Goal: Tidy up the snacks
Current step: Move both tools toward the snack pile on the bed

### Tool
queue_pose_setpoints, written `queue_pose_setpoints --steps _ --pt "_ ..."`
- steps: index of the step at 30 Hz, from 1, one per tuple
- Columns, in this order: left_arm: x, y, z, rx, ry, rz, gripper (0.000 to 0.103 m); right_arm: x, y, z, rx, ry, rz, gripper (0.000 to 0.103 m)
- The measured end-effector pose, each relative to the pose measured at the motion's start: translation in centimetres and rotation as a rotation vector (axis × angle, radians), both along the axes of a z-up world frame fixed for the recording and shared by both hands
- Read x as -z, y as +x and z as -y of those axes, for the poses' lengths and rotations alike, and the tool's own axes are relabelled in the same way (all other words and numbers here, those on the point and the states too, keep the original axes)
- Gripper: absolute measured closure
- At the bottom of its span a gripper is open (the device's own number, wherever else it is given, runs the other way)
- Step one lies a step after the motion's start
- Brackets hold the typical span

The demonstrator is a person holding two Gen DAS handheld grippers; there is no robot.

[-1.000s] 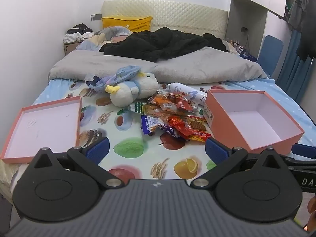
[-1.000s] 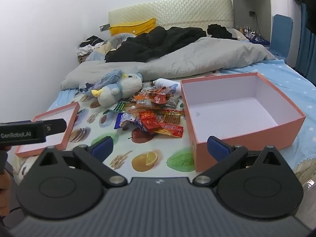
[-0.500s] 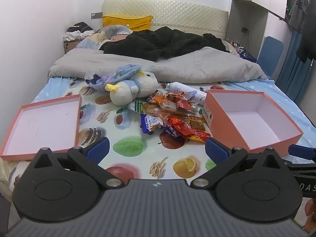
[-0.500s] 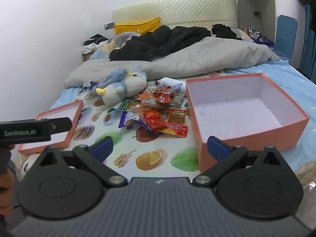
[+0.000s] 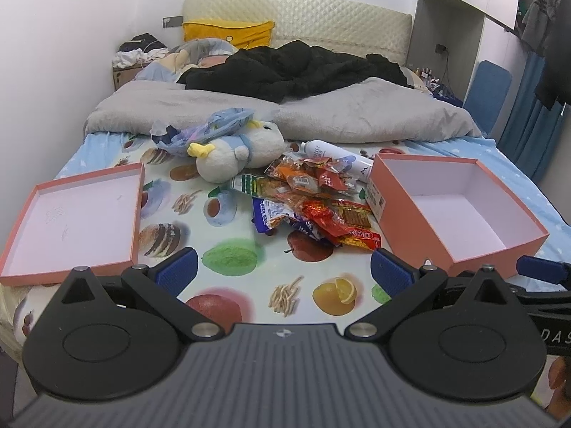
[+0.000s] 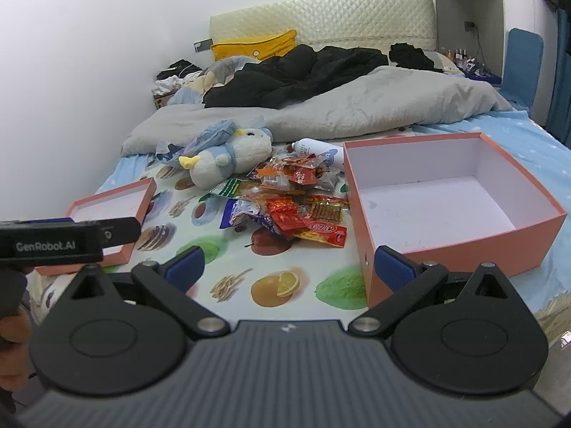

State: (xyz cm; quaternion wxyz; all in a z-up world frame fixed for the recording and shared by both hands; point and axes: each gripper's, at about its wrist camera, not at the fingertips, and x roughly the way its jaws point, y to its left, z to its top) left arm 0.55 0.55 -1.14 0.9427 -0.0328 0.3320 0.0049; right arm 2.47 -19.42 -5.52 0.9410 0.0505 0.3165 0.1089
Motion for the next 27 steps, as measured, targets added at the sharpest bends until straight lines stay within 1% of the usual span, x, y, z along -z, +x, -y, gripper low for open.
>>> queue_pose_setpoints --steps 9,13,18,23,27 --pt "0.3 0.2 0.0 0.008 -0.006 -0.008 0.000 0.3 -0.1 -0.1 0.007 0.002 -0.004 0.000" --pt "0.7 0.5 0.3 0.021 -0.004 -0.027 0.000 0.4 0.2 0.2 0.008 0.029 -0.032 0.000" --pt "1.0 0.8 0.3 0.018 0.002 -0.028 0.000 0.5 0.1 0.0 -0.003 0.028 -0.022 0.000" --pt "1.7 1.0 0.2 0.017 0.005 -0.047 0.000 0.9 0.0 0.4 -0.006 0.038 -0.024 0.000" --pt "2.2 1.4 -0.1 0.017 -0.006 -0.053 0.000 1.2 0.1 0.5 0.002 0.028 -0.028 0.000"
